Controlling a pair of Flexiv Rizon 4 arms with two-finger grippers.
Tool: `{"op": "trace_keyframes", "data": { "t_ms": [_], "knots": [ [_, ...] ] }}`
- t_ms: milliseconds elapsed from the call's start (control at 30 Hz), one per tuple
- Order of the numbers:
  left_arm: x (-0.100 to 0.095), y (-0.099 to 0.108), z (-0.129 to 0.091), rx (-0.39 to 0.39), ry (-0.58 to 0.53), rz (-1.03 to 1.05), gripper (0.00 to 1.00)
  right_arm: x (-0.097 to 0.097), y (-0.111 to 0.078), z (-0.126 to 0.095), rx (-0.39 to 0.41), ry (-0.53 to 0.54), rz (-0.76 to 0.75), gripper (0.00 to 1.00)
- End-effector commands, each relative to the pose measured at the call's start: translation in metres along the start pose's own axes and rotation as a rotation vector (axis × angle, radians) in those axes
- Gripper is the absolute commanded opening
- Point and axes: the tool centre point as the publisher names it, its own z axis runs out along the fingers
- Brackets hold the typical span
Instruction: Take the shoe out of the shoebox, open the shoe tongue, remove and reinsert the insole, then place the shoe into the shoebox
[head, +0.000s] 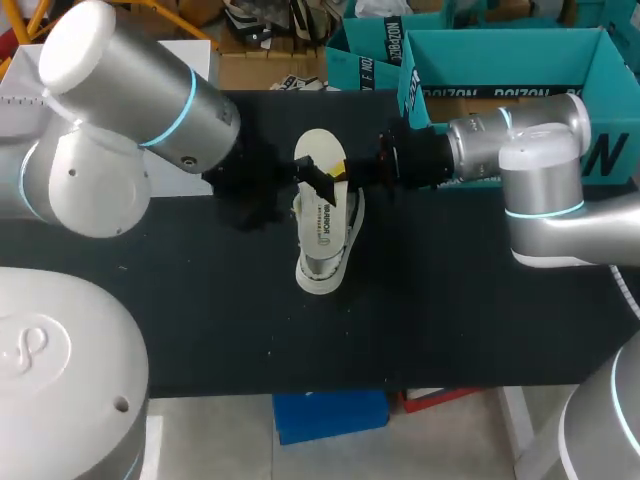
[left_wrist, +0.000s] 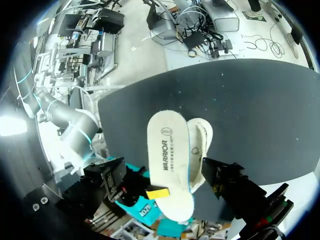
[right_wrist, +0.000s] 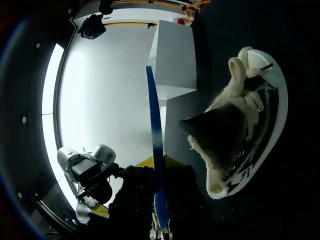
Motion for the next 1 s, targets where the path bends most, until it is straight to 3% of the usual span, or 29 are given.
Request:
{"op": "trace_keyframes", "data": {
  "t_ms": [33, 500, 1000],
  "knots": [
    [-0.015, 0.012, 0.003, 0.014, 0.382, 0.007, 1.0, -0.001, 0.0, 0.001, -0.001, 0.0, 0.0, 0.0],
    [-0.035, 0.015, -0.001, 0.065, 0.549, -0.062, 1.0, -0.001, 0.0, 0.001, -0.001, 0.0, 0.0, 0.0],
    [-0.037, 0.008, -0.002, 0.082, 0.547, -0.08, 1.0, -0.001, 0.0, 0.001, -0.001, 0.0, 0.0, 0.0]
  ]
}}
